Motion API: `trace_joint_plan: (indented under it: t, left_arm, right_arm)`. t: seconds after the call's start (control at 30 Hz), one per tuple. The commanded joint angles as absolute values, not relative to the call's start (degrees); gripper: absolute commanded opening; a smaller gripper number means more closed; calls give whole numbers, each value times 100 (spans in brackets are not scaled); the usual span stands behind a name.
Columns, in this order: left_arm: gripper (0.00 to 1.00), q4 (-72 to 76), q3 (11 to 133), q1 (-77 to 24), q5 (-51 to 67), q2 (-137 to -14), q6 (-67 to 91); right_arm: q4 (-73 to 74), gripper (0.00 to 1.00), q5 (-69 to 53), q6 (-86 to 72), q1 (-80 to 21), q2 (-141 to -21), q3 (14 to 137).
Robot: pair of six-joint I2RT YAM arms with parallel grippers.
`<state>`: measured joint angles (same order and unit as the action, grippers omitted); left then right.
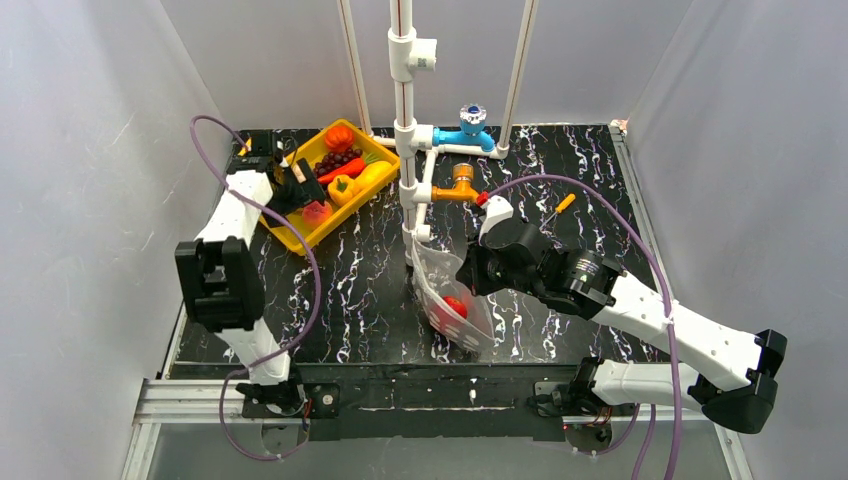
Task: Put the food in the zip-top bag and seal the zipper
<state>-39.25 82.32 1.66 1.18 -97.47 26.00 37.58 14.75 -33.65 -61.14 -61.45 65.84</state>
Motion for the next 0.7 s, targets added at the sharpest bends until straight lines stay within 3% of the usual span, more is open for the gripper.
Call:
trace_joint_plan:
  t: [0.0,0.67]
  left_arm:
    - [98,-3753,8871,306,424,-10279,2601]
    - [98,-3566,9047,317,762,-11336,2127]
  right_arm:
    - [3956,1,1453,-3325,-6100,-6098,6910]
    - [4020,1,1520,-3389,-6100,-6471,7051]
